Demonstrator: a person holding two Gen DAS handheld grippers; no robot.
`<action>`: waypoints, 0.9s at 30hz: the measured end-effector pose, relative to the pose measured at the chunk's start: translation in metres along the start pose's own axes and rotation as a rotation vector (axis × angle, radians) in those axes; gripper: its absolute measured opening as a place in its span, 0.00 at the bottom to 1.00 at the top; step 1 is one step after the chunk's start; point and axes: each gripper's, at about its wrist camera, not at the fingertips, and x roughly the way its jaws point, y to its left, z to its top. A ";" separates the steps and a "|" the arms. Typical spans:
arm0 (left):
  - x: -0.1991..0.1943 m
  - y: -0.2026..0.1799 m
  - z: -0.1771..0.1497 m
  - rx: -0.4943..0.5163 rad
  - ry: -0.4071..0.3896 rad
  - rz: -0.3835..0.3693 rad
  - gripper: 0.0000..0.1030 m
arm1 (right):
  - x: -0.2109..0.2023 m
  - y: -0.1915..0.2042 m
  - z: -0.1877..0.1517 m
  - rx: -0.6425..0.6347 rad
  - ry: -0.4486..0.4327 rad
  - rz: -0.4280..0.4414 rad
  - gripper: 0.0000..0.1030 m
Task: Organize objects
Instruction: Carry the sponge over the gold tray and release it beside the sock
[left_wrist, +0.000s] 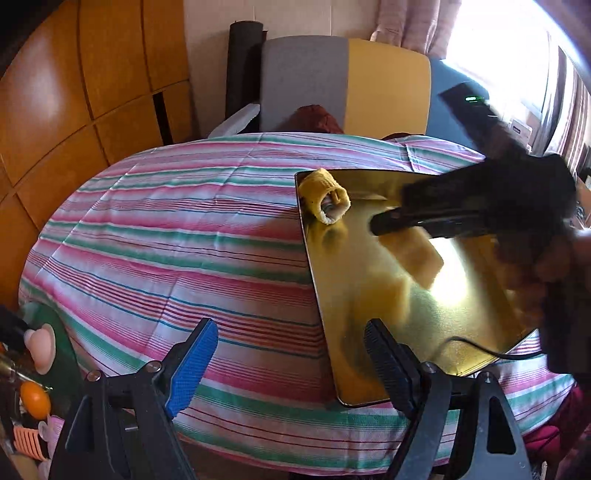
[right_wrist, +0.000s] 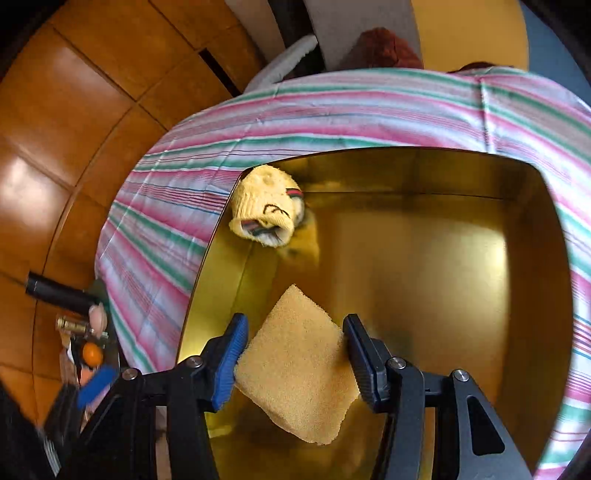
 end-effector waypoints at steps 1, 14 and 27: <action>0.001 0.001 0.000 -0.002 0.001 -0.001 0.81 | 0.007 0.001 0.004 0.019 0.005 0.003 0.54; 0.009 0.008 -0.003 -0.038 0.015 -0.021 0.81 | 0.023 0.004 0.016 0.079 -0.012 0.038 0.52; 0.012 0.006 -0.006 -0.037 0.021 -0.025 0.81 | 0.015 0.005 0.014 0.142 -0.043 0.189 0.83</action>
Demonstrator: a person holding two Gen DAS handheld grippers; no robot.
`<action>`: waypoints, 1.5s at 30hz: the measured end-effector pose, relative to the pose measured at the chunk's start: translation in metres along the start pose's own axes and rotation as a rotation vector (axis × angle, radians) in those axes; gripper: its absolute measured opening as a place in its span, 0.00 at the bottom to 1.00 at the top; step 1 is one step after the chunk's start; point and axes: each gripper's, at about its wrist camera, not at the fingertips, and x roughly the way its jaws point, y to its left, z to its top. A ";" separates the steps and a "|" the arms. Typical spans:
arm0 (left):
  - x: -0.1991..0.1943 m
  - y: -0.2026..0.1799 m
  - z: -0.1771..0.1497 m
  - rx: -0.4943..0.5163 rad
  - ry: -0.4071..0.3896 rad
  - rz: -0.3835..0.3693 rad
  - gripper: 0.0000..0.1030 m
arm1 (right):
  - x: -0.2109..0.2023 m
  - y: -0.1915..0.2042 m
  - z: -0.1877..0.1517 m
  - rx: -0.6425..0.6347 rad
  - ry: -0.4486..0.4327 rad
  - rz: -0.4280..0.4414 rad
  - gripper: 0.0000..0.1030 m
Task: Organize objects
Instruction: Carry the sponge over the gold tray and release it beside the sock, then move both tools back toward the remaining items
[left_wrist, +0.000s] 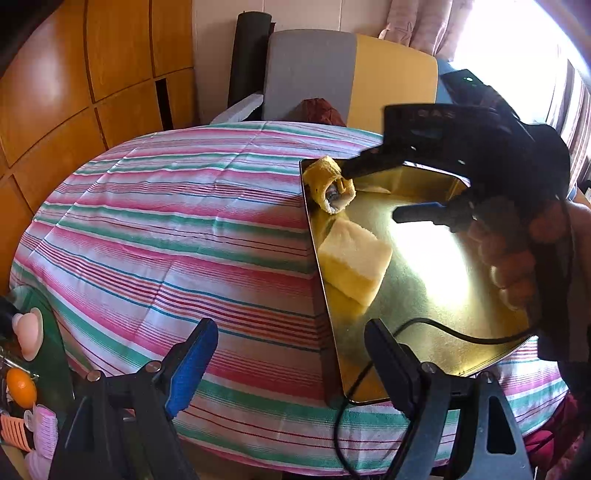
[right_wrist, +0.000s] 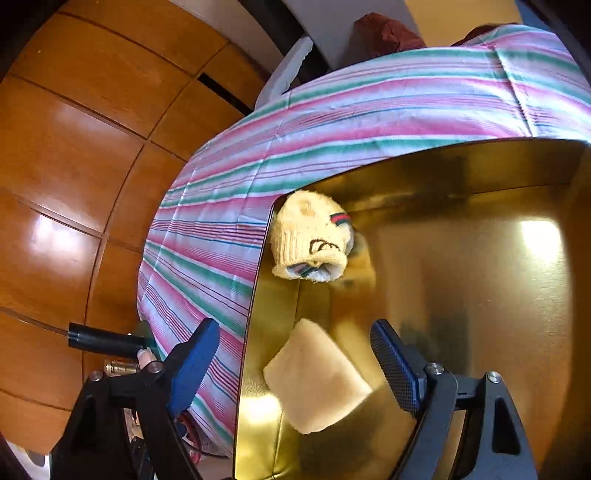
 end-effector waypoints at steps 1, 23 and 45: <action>0.000 0.000 0.000 0.000 -0.001 0.000 0.81 | -0.004 0.001 0.000 -0.008 0.000 -0.005 0.83; -0.005 0.005 0.001 -0.033 -0.018 -0.011 0.81 | 0.010 0.040 -0.028 -0.295 0.028 -0.204 0.45; -0.031 -0.017 0.005 0.037 -0.136 0.133 0.80 | -0.131 0.004 -0.117 -0.475 -0.254 -0.453 0.87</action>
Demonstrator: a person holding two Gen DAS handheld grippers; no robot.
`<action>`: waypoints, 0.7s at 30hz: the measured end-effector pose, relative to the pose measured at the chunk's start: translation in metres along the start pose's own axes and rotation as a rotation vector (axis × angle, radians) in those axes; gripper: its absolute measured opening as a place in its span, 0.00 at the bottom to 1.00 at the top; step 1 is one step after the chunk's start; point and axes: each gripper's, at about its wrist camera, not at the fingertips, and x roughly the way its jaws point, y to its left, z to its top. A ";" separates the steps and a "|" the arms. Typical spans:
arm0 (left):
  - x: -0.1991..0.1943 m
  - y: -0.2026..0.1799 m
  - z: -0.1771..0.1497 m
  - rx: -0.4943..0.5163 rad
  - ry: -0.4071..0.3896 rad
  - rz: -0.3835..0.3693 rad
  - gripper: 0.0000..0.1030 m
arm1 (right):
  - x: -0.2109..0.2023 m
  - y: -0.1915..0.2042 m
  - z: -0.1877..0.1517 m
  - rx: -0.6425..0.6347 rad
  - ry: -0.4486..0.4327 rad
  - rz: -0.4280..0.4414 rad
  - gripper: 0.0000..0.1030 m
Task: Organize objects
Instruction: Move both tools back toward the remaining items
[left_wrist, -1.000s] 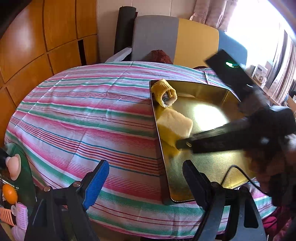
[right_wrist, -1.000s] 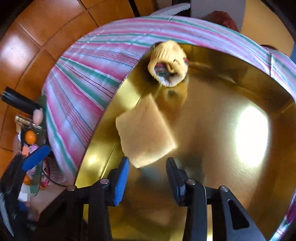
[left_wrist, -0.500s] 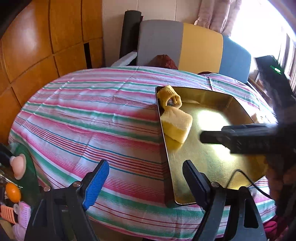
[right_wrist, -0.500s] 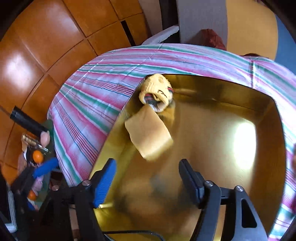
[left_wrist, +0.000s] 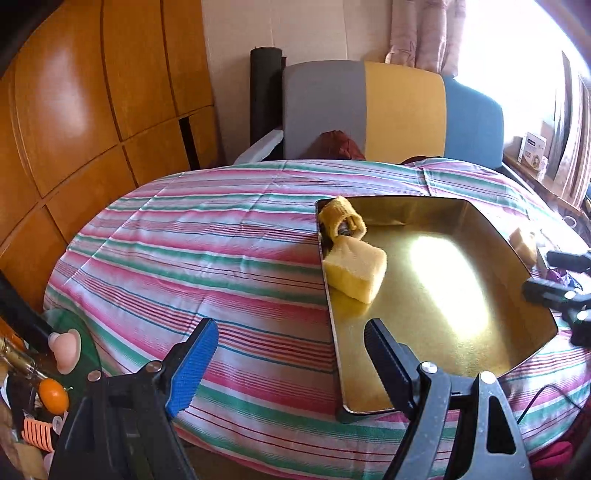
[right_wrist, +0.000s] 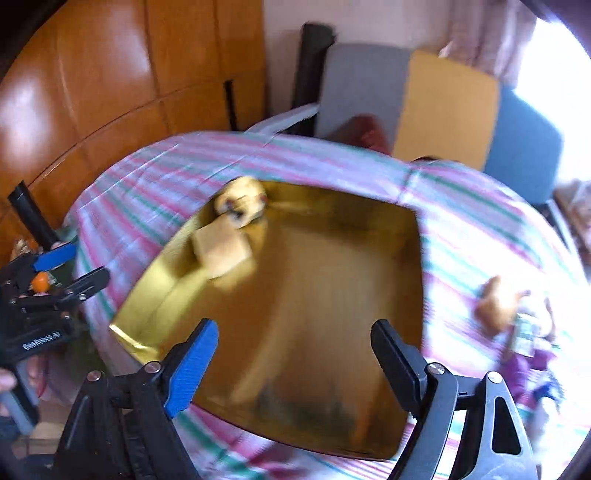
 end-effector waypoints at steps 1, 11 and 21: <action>0.000 -0.002 0.000 0.004 -0.001 0.000 0.80 | -0.006 -0.009 -0.003 0.007 -0.023 -0.023 0.89; -0.008 -0.035 0.009 0.044 -0.016 -0.059 0.80 | -0.064 -0.112 -0.032 0.212 -0.104 -0.200 0.91; -0.011 -0.112 0.027 0.167 0.018 -0.292 0.79 | -0.112 -0.237 -0.092 0.579 -0.063 -0.335 0.91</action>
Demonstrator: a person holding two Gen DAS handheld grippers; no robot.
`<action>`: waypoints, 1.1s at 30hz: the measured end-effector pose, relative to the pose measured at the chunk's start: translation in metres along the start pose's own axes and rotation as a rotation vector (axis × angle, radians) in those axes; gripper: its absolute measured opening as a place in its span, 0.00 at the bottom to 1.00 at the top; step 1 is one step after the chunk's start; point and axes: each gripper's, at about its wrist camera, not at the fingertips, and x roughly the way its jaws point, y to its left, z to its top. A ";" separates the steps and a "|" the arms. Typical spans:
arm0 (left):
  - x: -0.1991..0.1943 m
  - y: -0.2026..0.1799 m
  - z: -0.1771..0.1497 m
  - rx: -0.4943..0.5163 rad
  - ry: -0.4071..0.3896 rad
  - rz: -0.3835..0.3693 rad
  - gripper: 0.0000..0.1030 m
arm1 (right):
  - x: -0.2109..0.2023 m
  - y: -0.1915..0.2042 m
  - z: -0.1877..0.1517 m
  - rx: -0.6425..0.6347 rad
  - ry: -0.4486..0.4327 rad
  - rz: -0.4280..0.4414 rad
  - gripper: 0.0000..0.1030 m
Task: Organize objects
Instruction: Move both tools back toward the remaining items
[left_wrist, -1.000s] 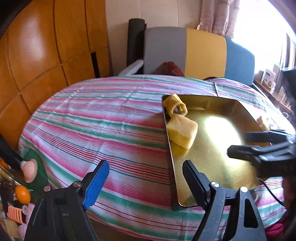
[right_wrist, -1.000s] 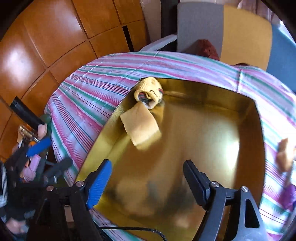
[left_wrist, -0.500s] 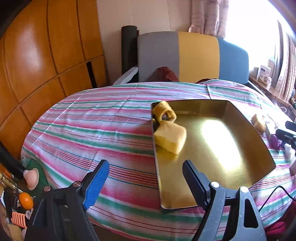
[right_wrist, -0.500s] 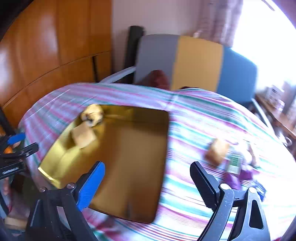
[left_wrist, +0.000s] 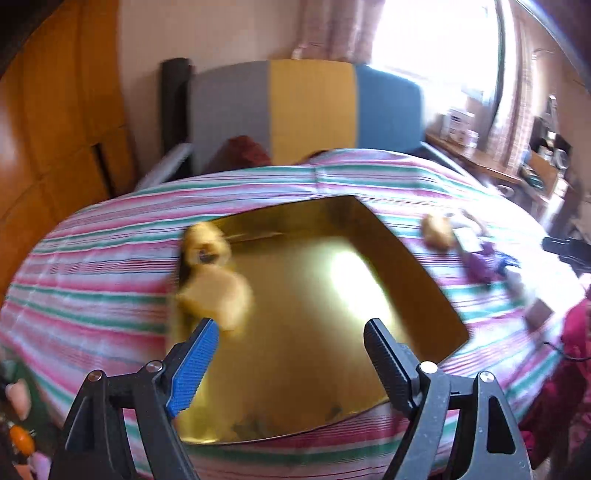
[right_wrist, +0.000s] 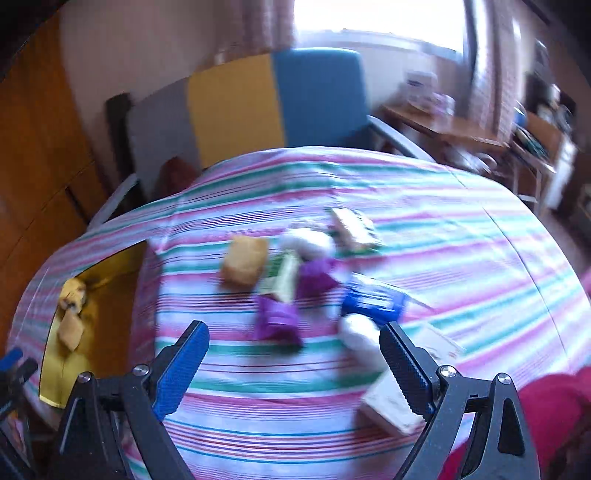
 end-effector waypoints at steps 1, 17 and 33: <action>0.002 -0.008 0.003 0.009 0.005 -0.023 0.78 | -0.001 -0.013 0.000 0.031 0.000 -0.010 0.91; 0.056 -0.205 0.039 0.319 0.121 -0.439 0.58 | 0.000 -0.129 -0.014 0.499 -0.070 0.125 0.92; 0.106 -0.381 0.025 0.603 0.275 -0.704 0.58 | -0.024 -0.150 -0.029 0.623 -0.254 0.268 0.92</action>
